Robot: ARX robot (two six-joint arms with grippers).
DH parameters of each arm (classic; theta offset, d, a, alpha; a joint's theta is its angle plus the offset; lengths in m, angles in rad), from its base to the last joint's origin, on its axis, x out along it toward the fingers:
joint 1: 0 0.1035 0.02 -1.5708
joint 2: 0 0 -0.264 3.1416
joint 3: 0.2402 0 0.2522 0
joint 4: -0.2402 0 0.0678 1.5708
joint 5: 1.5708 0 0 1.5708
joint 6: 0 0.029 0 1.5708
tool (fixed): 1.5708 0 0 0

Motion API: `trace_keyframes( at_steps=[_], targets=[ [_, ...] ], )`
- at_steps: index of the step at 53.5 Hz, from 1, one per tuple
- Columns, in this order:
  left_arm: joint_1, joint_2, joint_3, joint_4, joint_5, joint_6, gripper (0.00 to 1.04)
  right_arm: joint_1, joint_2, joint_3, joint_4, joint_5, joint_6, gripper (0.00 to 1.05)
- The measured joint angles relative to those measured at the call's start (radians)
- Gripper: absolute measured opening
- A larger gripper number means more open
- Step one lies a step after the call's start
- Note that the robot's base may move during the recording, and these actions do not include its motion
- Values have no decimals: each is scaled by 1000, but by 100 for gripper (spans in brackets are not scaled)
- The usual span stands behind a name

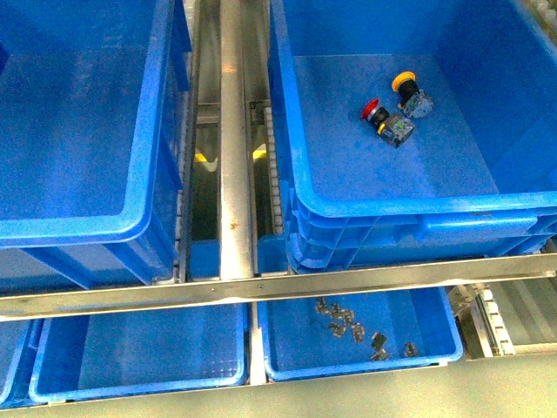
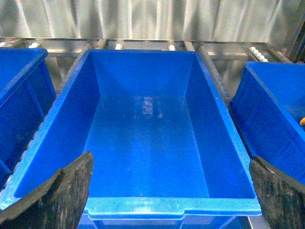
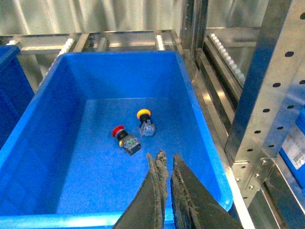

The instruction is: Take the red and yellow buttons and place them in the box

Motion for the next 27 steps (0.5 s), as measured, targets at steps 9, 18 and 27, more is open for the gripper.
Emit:
trace_keyframes(
  at_steps=[9, 18, 27],
  targets=[
    [0, 0, 0, 0, 0, 0, 97, -67, -150, -3, -127, -48, 0, 4],
    [0, 0, 0, 0, 0, 0, 97, -68, -294, -5, -258, -50, 0, 4],
    [0, 0, 0, 0, 0, 0, 97, -68, -419, -6, -376, -50, 0, 4]
  ],
)
